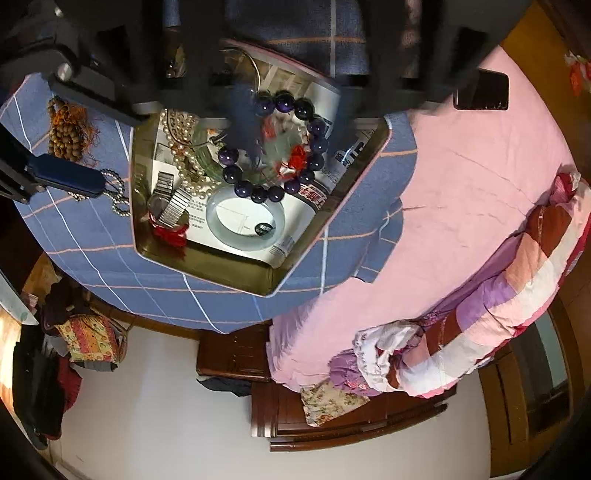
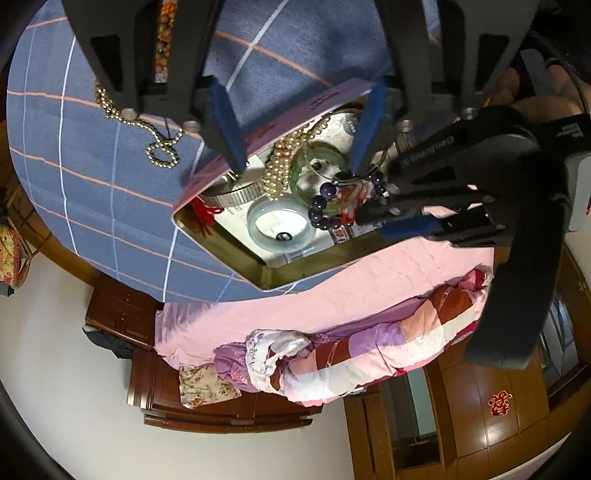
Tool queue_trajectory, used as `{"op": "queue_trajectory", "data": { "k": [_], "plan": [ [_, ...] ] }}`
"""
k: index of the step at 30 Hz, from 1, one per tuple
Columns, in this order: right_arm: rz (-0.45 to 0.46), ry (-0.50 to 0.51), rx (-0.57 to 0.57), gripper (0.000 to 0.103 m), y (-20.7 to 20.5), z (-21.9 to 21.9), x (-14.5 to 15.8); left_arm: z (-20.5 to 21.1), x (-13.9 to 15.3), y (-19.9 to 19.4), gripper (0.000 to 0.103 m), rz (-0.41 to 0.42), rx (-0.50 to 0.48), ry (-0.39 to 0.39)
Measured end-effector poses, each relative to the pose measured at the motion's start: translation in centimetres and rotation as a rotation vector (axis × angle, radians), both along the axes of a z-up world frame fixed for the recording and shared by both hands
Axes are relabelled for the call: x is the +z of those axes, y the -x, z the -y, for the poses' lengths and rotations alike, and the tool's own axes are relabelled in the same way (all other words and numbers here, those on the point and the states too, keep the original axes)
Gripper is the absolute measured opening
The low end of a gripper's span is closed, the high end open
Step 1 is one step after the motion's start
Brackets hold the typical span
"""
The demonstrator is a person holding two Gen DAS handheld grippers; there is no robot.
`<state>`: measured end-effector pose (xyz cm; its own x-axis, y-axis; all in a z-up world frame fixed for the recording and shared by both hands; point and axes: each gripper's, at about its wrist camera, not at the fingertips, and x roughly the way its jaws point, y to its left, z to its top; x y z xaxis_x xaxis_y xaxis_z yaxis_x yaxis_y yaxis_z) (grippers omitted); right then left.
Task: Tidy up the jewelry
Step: 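Open the left tool to drop the charm into the tin while the right tool releases the bangle, then move both open tools back to the remaining beads on the table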
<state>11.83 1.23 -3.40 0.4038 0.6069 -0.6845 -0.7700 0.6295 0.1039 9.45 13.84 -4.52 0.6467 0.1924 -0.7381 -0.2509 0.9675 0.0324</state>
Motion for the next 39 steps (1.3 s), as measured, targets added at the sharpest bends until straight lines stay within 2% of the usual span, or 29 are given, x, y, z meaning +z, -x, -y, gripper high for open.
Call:
{"op": "queue_trajectory", "data": {
  "k": [1, 8, 17, 22, 28, 31, 33, 36, 39],
  "plan": [
    [0.002, -0.001, -0.004, 0.065, 0.0, 0.1, 0.0, 0.0, 0.2, 0.2, 0.069, 0.017, 0.008, -0.005],
    [0.007, -0.008, -0.050, 0.071, -0.4, 2.7, -0.1, -0.2, 0.9, 0.5, 0.069, 0.041, 0.017, 0.019],
    [-0.019, -0.026, -0.213, 0.077, -2.5, 9.4, -0.9, 1.7, 1.0, 0.5, 0.069, 0.052, 0.003, 0.002],
    [-0.043, -0.016, -0.325, 0.081, -3.3, 14.0, -2.0, 4.1, 1.6, 0.7, 0.069, 0.068, -0.052, -0.006],
    [-0.093, -0.023, -0.452, 0.085, -4.0, 18.8, -3.5, 8.7, 1.9, 0.3, 0.069, 0.063, -0.161, -0.027],
    [-0.110, -0.030, -0.483, 0.086, -4.1, 19.6, -3.8, 10.9, 1.7, -0.2, 0.069, 0.051, -0.216, -0.023],
    [-0.109, -0.034, -0.498, 0.092, -4.1, 20.2, -3.8, 12.4, 1.7, -0.5, 0.069, 0.049, -0.251, -0.028],
    [-0.095, -0.038, -0.512, 0.094, -4.1, 20.5, -3.7, 14.5, 1.4, -1.0, 0.069, 0.044, -0.291, -0.030],
    [-0.090, -0.041, -0.520, 0.094, -4.1, 21.0, -3.7, 16.3, 1.0, -1.6, 0.069, 0.035, -0.338, 0.014]
  ]
}}
